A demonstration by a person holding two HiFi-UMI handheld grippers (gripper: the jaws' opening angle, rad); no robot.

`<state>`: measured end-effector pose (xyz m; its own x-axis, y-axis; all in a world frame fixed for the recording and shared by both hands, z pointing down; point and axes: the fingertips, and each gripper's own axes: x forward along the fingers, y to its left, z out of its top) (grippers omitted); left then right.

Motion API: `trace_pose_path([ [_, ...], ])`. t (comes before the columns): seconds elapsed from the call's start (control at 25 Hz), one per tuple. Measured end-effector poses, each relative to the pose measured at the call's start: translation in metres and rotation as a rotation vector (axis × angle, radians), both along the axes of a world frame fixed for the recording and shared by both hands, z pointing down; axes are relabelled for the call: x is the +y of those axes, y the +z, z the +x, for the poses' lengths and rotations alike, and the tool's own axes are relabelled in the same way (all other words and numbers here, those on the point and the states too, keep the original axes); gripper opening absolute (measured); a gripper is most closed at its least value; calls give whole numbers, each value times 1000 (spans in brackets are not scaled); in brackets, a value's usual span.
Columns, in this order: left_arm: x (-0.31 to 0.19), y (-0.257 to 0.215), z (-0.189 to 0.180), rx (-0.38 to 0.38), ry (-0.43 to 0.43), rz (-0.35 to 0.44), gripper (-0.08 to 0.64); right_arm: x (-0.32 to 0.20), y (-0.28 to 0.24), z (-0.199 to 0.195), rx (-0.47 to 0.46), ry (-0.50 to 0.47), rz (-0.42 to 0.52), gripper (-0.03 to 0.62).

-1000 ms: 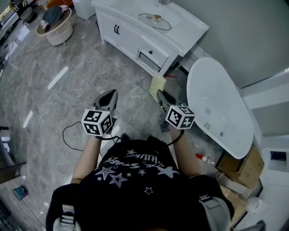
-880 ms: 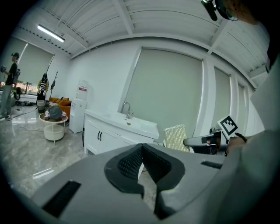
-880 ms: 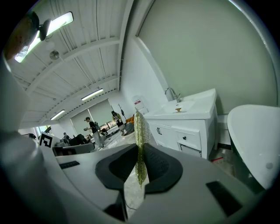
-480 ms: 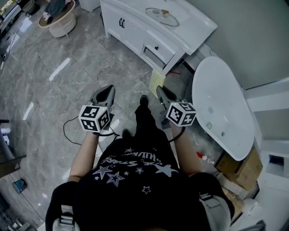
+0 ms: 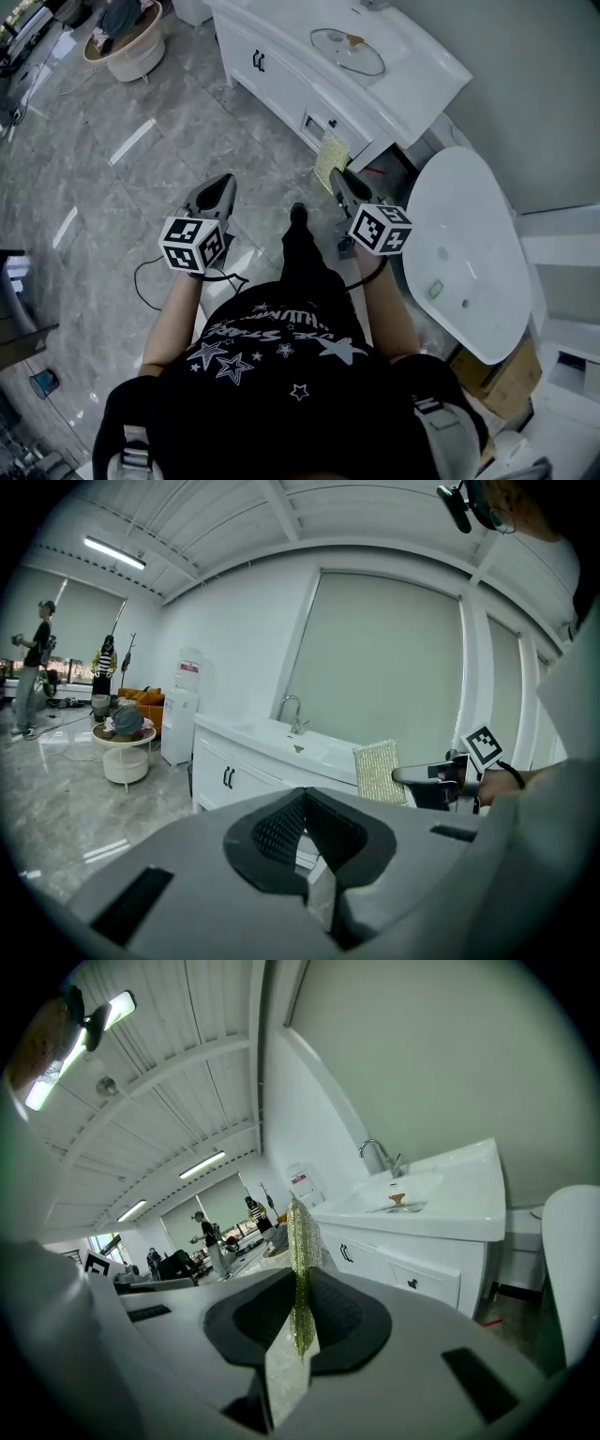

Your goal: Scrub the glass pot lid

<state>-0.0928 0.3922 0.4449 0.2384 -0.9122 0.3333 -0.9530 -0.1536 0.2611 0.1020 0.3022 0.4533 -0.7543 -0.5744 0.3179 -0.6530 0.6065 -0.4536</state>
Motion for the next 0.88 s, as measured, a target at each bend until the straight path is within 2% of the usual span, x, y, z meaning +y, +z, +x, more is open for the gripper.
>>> trace_pose_path([
  [0.4, -135, 9, -6, 4, 3, -41, 8, -138, 13, -2, -9, 21, -40, 55],
  [0.88, -291, -6, 14, 18, 55, -22, 9, -284, 3, 14, -26, 55, -44, 55],
])
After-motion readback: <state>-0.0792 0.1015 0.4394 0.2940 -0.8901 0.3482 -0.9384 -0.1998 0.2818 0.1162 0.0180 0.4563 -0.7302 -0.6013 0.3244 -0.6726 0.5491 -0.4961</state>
